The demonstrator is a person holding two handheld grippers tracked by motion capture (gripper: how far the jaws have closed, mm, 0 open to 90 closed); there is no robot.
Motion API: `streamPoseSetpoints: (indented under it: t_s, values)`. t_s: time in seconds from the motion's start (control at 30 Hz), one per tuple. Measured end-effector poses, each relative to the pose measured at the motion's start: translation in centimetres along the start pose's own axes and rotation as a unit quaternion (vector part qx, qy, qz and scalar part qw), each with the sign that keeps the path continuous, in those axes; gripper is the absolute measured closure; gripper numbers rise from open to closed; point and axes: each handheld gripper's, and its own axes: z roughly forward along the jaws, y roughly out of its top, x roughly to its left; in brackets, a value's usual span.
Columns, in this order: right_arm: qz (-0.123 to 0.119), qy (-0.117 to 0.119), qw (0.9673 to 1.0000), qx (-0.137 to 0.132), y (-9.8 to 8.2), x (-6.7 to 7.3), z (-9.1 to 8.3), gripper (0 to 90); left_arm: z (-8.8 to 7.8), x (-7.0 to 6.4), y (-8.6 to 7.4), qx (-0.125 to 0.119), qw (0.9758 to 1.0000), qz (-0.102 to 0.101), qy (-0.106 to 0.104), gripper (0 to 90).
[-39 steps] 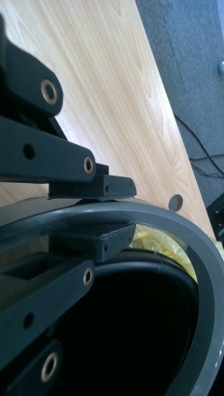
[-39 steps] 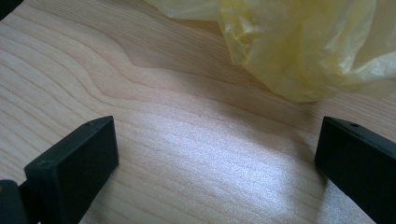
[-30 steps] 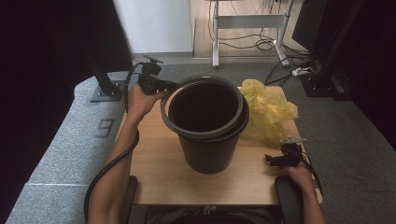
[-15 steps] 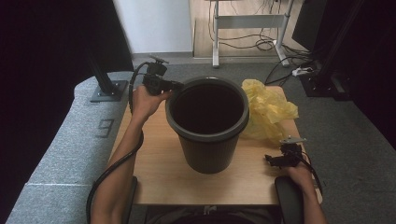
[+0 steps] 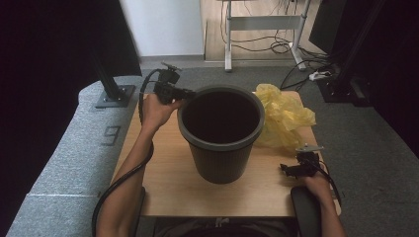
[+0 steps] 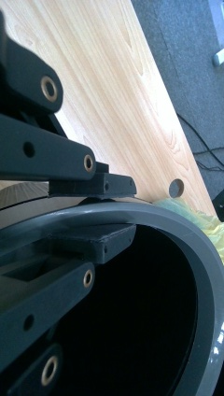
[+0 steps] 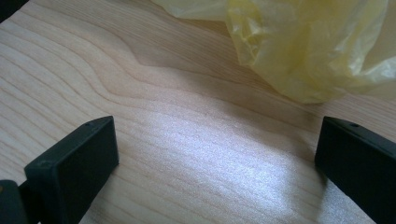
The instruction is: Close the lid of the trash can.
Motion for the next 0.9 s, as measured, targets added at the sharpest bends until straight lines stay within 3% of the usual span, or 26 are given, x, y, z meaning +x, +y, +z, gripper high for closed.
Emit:
streamPoseSetpoints:
  t_s: [0.13, 0.33, 0.5, 0.7, 0.9]
  values:
    - [0.0, 0.0, 1.0, 0.0, 0.0, 0.0, 0.0, 0.0, -0.1, 0.1, -0.1, -0.004, 1.0, 0.004, -0.003, 74.0]
    - [0.0, 0.0, 1.0, 0.0, 0.0, 0.0, 0.0, 0.0, -0.5, 0.8, -0.1, -0.006, 0.9998, -0.001, -0.02, 40.6]
    - [0.0, 0.0, 1.0, 0.0, 0.0, 0.0, 0.0, 0.0, -1.3, 1.4, -0.2, -0.017, 0.9996, 0.004, -0.022, 23.6]
    - [0.0, 0.0, 1.0, 0.0, 0.0, 0.0, 0.0, 0.0, -2.4, 2.1, -0.7, -0.023, 0.9996, 0.011, -0.008, 14.7]
    - [0.0, 0.0, 1.0, 0.0, 0.0, 0.0, 0.0, 0.0, -3.4, 3.0, -1.3, -0.037, 0.9993, 0.007, 0.002, 13.7]
